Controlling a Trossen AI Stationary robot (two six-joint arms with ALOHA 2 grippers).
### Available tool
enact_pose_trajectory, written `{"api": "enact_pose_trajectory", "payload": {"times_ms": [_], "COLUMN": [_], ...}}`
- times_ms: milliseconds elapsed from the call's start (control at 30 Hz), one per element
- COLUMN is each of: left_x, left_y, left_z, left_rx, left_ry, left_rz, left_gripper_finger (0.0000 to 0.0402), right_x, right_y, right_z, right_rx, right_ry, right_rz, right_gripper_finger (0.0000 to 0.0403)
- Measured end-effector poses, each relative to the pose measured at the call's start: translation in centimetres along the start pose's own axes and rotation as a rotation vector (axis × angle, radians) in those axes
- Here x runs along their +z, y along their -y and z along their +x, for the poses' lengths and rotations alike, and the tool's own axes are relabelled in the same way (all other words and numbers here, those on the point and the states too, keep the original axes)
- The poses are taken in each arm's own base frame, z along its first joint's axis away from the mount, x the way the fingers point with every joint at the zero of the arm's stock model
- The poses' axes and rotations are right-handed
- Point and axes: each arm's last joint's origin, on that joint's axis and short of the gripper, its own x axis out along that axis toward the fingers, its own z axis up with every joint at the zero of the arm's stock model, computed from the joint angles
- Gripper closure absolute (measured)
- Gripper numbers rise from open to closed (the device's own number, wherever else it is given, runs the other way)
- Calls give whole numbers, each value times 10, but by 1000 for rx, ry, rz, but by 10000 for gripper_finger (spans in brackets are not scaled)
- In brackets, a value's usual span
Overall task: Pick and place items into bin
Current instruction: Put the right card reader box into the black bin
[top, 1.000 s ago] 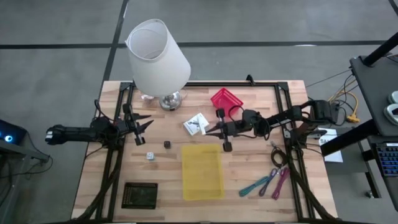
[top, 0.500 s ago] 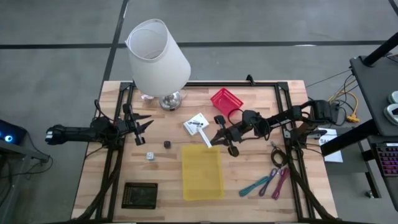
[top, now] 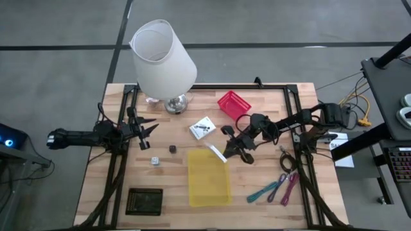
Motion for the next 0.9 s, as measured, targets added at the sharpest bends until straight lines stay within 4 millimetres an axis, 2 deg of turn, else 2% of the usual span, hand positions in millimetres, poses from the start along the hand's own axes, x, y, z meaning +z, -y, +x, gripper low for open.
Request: {"api": "enact_pose_trajectory", "payload": {"times_ms": [633, 900], "left_x": [-2, -2], "left_y": [1, 1], "left_z": [1, 1], "left_rx": [-8, -10], "left_ry": [-17, -20], "left_rz": [5, 6], "left_gripper_finger": [322, 322], "right_x": [5, 5], "right_y": [-8, -9], "right_z": [-1, -2], "right_rx": [316, 338], "right_ry": [154, 165], "right_rz": [-2, -3], "right_gripper_finger": [394, 394]}}
